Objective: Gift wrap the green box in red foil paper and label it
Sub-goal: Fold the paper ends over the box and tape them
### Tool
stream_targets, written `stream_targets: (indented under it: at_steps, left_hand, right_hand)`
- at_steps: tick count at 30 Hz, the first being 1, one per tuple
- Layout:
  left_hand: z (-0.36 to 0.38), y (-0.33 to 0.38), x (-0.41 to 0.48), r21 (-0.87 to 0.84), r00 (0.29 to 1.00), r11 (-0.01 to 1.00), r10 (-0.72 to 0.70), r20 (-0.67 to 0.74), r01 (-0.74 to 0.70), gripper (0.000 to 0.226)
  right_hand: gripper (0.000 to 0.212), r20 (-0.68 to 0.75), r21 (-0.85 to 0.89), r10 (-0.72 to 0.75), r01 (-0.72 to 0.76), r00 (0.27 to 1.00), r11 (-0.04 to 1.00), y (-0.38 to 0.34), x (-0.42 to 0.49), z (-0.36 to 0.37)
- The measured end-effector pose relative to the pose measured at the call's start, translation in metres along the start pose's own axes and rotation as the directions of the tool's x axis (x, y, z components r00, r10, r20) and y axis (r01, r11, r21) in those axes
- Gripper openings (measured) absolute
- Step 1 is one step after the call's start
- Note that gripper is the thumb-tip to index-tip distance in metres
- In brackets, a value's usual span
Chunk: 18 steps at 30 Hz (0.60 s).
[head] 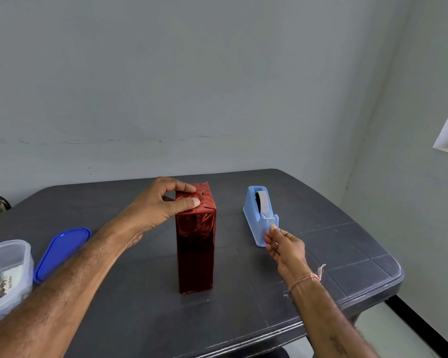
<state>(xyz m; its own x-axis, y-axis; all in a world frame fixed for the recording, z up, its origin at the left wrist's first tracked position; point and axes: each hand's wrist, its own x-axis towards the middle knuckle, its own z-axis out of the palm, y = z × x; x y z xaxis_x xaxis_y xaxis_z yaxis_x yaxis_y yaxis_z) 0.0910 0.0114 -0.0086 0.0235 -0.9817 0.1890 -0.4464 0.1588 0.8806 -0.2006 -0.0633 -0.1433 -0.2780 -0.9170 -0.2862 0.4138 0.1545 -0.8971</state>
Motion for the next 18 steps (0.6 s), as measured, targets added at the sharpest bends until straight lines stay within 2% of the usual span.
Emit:
stream_targets:
  at_steps: [5, 11, 18]
  left_hand:
    - [0.0008, 0.0010, -0.0014, -0.009, 1.000, 1.000, 0.009, -0.007, -0.009, 0.028]
    - [0.0007, 0.0011, -0.0016, -0.012, 1.000, 1.000, 0.005, -0.005, -0.005, 0.029]
    - [0.0010, 0.0014, -0.0018, -0.009, 1.000, 1.000, 0.007, -0.007, -0.007, 0.028]
  right_hand:
    - [0.017, 0.018, 0.176, 0.040, -0.043, 0.999, 0.983, 0.0013, -0.0036, 0.0034]
    - [0.021, 0.016, 0.208, 0.065, -0.067, 0.998, 0.976, 0.0011, -0.0044, 0.0032]
    - [0.019, 0.001, 0.209, 0.163, -0.160, 0.987, 0.965, 0.0014, -0.0074, 0.0042]
